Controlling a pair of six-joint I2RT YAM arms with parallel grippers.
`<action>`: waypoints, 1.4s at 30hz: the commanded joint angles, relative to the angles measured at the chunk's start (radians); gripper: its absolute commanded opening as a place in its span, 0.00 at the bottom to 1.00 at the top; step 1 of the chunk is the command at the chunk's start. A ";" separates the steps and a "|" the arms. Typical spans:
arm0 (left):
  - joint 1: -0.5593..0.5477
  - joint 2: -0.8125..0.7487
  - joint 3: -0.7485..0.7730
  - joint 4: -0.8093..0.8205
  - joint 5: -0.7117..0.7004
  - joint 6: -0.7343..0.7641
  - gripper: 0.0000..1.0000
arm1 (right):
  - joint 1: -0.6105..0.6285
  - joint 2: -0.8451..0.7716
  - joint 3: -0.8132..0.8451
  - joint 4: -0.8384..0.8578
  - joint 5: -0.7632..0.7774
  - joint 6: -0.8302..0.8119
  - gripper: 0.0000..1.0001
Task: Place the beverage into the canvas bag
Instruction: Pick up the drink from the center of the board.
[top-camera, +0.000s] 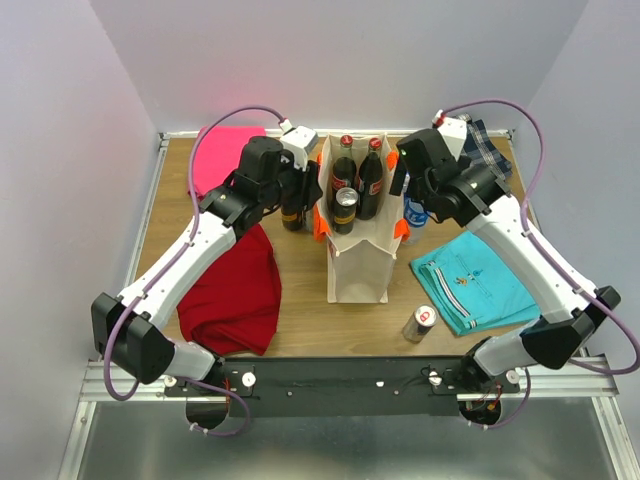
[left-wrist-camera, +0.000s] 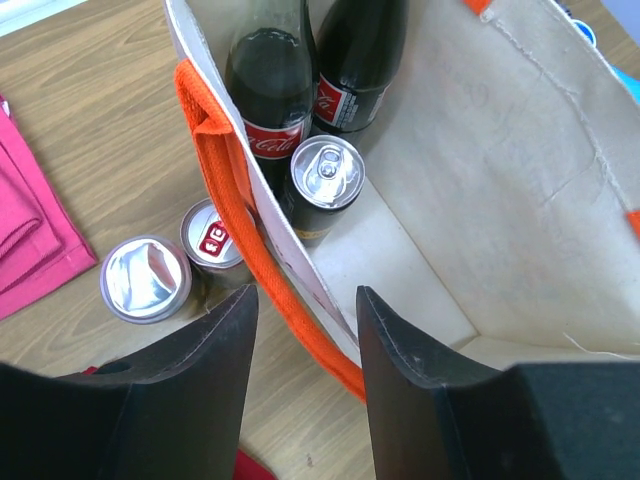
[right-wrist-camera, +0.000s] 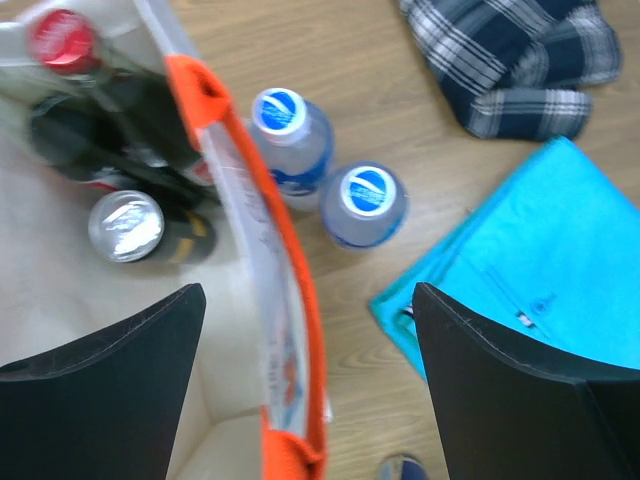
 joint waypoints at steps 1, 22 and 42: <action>0.002 0.007 0.036 0.008 0.032 0.004 0.53 | -0.073 -0.053 -0.078 -0.024 -0.007 0.034 0.93; 0.002 0.013 0.025 0.016 0.038 0.003 0.55 | -0.236 0.021 -0.206 0.127 -0.190 -0.015 0.85; 0.001 0.011 0.015 0.013 0.021 -0.002 0.55 | -0.266 0.112 -0.186 0.151 -0.211 -0.027 0.68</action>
